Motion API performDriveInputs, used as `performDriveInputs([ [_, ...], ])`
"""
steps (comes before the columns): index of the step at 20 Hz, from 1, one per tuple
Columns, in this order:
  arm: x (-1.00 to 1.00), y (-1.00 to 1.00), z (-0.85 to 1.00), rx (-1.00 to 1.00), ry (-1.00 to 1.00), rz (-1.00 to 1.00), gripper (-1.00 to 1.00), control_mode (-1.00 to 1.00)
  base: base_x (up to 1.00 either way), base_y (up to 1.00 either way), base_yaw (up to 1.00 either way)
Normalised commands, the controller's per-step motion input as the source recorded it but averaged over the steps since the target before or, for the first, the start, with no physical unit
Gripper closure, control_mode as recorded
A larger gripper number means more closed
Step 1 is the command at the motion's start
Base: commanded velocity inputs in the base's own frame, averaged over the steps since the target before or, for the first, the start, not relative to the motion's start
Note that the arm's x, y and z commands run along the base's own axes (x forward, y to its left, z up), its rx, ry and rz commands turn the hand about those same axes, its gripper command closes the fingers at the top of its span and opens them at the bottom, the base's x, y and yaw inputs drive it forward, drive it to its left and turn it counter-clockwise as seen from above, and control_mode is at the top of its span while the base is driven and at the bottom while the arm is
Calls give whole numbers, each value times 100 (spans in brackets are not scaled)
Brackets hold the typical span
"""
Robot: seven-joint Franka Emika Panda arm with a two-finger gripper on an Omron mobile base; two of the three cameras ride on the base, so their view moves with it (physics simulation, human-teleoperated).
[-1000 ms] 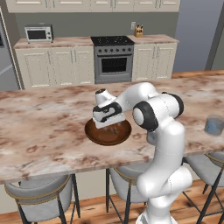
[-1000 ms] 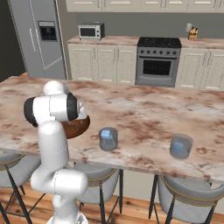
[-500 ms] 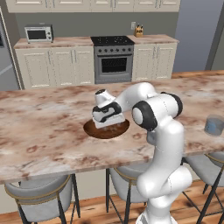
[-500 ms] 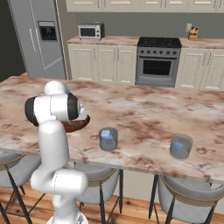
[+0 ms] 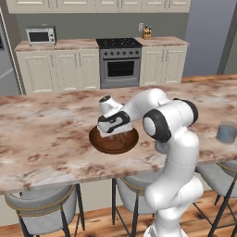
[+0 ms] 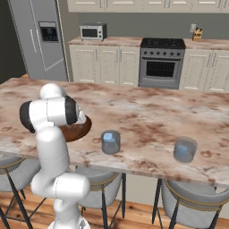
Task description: There are four ice cubes in the ice bowl. Place two ice cubes in each glass of water.
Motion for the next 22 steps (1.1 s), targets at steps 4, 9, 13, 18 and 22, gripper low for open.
performDriveInputs([
  [4,-31,0,0,0,-14,0,-100,-100,0,0,0],
  [9,6,-1,0,0,-13,0,-100,-100,0,0,0],
  [13,13,0,0,0,-7,0,-100,-100,0,0,0],
  [18,10,0,0,0,-1,0,-100,-100,0,0,0],
  [22,27,0,0,0,-2,0,-100,-100,0,0,0],
])
